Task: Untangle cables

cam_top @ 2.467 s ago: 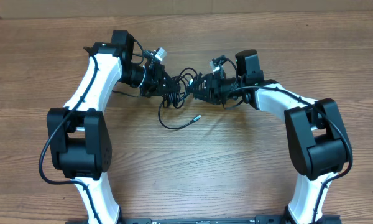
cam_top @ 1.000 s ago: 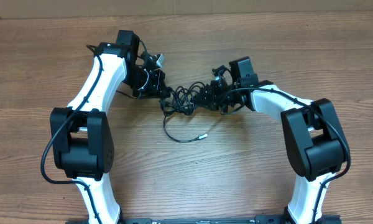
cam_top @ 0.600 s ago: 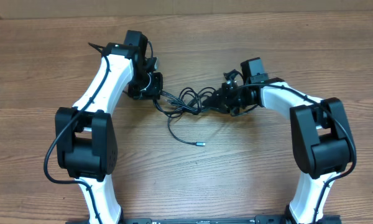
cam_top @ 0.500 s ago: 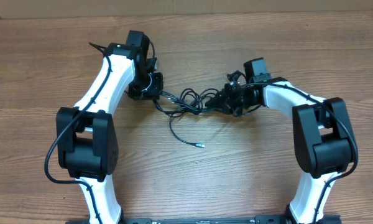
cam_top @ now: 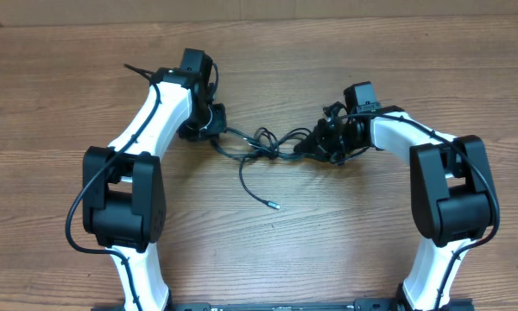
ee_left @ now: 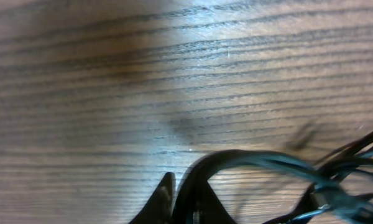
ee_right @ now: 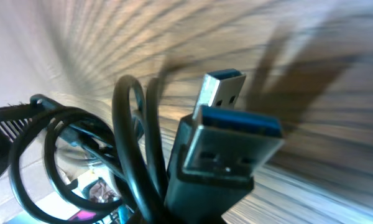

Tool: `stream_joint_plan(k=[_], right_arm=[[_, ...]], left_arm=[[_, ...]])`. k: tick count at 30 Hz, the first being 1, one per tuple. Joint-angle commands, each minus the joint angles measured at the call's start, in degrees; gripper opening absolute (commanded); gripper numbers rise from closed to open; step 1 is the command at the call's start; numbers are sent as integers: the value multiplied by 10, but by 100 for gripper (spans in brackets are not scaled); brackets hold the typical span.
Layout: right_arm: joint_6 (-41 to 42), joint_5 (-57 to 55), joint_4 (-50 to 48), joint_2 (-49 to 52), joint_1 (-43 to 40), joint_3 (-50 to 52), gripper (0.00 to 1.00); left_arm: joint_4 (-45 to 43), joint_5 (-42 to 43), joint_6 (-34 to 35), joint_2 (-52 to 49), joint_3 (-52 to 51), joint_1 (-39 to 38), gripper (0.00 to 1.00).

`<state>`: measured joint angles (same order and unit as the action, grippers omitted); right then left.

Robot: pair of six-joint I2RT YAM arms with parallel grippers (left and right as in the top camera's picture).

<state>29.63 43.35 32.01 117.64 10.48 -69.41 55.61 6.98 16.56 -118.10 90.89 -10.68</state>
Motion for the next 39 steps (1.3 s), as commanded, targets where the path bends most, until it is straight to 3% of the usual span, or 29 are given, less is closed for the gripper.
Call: stream_joint_plan(k=[1,5,10,14,19,22,29,36,39], right_arm=[[-16,-63,12,3,-31,8,4],[-14,-64,13,3,-29,8,4],[-9,-64,13,3,-29,8,4],[-9,-64,13,3,-29,8,4],[-10,-64,13,3,-29,8,4],[-10,-64,13,3,-29,8,4],[-10,-64,13,3,-29,8,4],[-10,-64,11,3,-29,8,4],[-9,-64,9,3,-29,8,4]], left_arm=[[-5,3,-57,1,3,44,56],[43,43,-72,2,42,44,63],[120,125,-90,2,117,35,63],[132,159,-93,2,136,10,63],[135,172,-93,2,135,-47,42],[133,186,-92,2,135,-78,42],[121,182,-22,2,136,-123,31],[123,118,101,2,191,-127,34],[130,95,149,2,231,-131,40]])
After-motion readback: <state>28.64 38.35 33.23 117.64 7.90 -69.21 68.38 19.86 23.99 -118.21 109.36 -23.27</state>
